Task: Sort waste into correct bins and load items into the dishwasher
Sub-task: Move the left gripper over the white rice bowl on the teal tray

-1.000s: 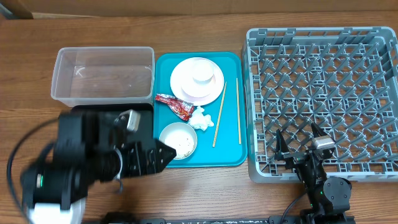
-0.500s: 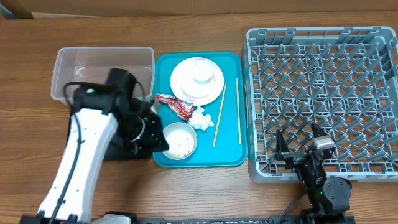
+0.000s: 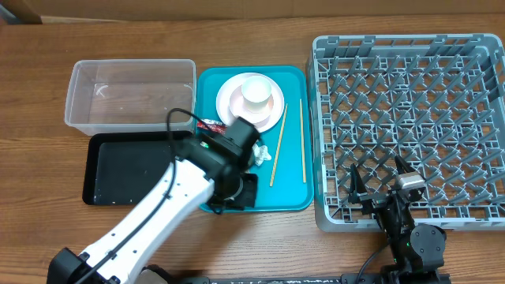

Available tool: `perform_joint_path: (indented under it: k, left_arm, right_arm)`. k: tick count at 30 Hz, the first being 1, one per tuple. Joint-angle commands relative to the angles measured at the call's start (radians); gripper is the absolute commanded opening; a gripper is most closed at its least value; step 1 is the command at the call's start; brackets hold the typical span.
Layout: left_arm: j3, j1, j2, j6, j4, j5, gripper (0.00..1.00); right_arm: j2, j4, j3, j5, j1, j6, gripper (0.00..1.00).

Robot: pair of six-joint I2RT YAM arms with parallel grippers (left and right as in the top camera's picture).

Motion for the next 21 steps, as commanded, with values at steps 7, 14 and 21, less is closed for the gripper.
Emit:
perform_joint_path:
  k: [7,14,21]
  left_arm:
    - [-0.008,-0.158,-0.008,-0.167,0.115,-0.249,0.04]
    - [-0.008,-0.165,-0.008,-0.166,0.12,-0.249,0.04]
    - [-0.045,-0.166,-0.008,-0.167,0.196,-0.251,0.04]
  right_arm:
    - [-0.01,0.006,-0.011,0.002,-0.001,-0.003,1.0]
    - [-0.01,0.006,-0.011,0.002,-0.001,-0.003,1.0]
    - [-0.01,0.006,-0.011,0.002,-0.001,-0.003,1.0]
